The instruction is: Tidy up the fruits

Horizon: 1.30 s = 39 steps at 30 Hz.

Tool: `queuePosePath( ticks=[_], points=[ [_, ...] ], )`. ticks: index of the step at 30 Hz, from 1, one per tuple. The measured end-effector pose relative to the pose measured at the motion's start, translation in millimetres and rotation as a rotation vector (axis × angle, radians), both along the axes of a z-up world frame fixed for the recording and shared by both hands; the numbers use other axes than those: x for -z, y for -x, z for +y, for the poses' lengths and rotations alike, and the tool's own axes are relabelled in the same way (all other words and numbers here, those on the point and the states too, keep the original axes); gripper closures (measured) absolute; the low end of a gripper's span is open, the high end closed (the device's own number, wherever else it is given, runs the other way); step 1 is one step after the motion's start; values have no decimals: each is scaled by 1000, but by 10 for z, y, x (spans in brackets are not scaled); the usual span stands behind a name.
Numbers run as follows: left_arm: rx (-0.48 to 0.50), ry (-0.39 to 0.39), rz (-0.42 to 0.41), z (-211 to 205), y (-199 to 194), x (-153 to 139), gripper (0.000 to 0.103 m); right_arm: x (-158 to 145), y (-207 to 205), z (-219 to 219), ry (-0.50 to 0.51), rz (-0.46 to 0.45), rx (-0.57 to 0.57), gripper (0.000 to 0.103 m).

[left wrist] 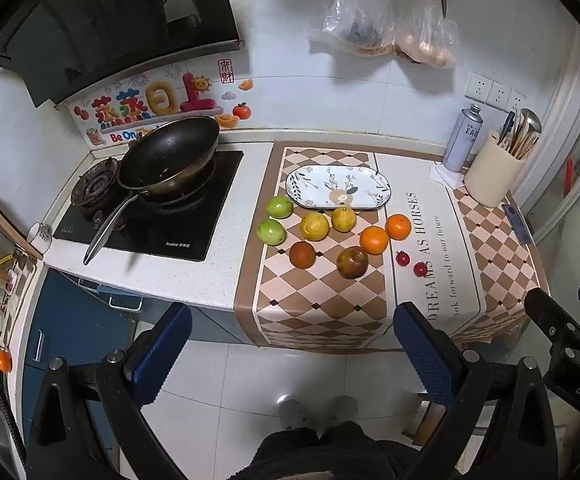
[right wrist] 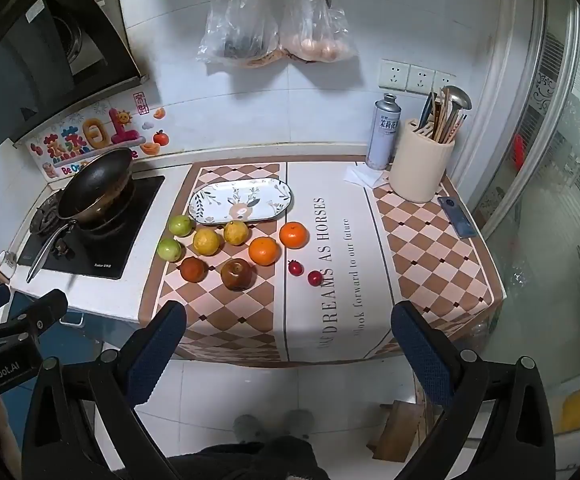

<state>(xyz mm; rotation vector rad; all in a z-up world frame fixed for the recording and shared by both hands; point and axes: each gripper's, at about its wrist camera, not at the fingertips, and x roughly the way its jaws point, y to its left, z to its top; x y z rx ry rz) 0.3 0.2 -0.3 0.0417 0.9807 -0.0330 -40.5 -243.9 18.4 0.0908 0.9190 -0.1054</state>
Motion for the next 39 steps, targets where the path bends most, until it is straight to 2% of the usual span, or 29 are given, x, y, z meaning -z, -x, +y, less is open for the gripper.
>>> queuePosePath(
  ticks=[39],
  points=[
    [2,6,-22,-24,24,-105,0,-143,83,56,3,-11,-11,0]
  ],
)
